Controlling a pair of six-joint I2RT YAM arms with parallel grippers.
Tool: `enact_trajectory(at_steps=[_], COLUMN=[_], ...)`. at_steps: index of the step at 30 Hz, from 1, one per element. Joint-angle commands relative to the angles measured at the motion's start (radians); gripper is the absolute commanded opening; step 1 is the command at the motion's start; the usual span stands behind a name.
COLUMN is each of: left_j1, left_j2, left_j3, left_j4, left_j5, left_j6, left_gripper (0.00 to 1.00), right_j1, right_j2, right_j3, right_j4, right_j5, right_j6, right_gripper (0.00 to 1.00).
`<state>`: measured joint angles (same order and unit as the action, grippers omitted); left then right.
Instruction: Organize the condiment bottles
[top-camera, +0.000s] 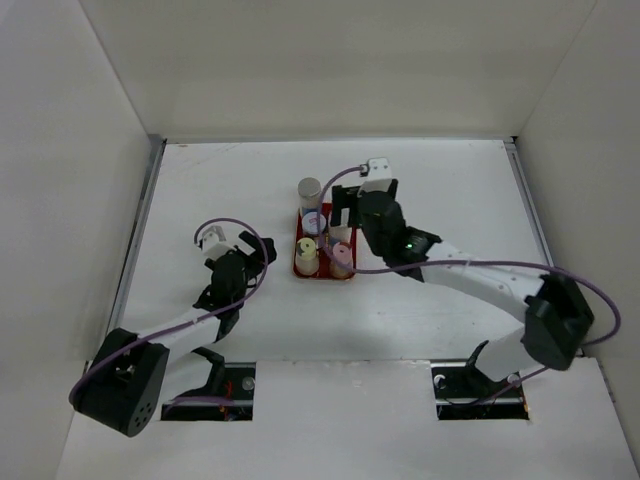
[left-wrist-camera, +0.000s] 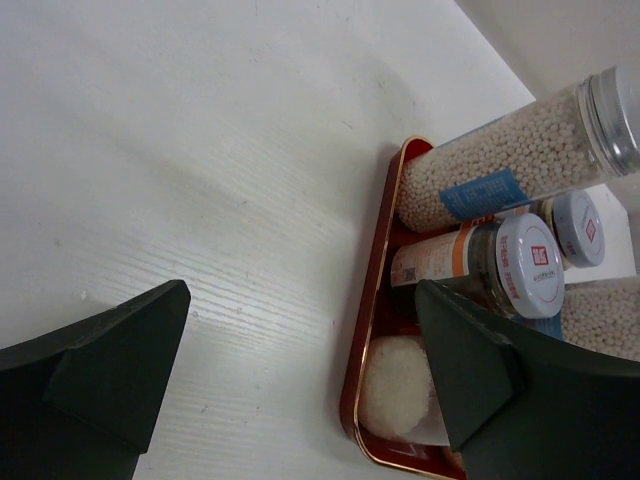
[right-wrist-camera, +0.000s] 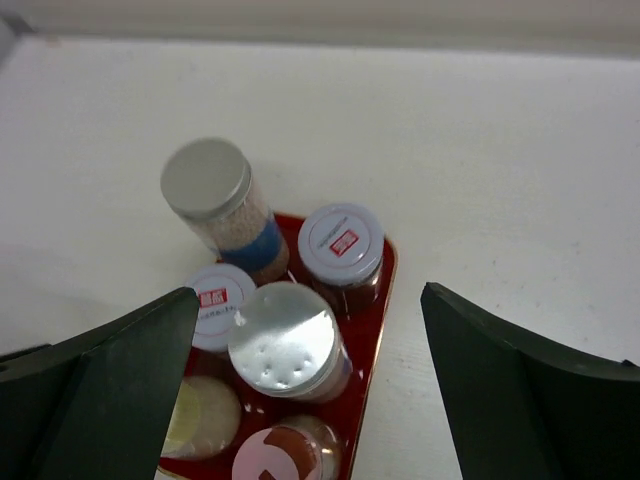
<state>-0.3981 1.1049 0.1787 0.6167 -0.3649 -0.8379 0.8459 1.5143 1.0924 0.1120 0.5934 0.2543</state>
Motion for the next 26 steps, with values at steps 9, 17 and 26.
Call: enact_trajectory(at_steps=[9,17,26], left_j1=[0.041,0.043,0.04], left_j2=[0.076,0.124,-0.008], left_j3=[0.057,0.185,0.212], left_j4=[-0.04,-0.244,-0.366], left_j5=[-0.019,-0.014,-0.025], left_j6=[-0.004,-0.004,0.006], left_gripper=[1.0,1.0,1.0], right_j1=[-0.29,-0.285,-0.284], right_j2=[-0.316,-0.331,-0.428], right_j3=[-0.472,-0.563,-0.535], right_j4=[0.175,0.204,0.186], right_j5=[0.083,0.075,0.0], right_j6=[0.287,0.283,0.278], right_gripper=[1.0,1.0,1.0])
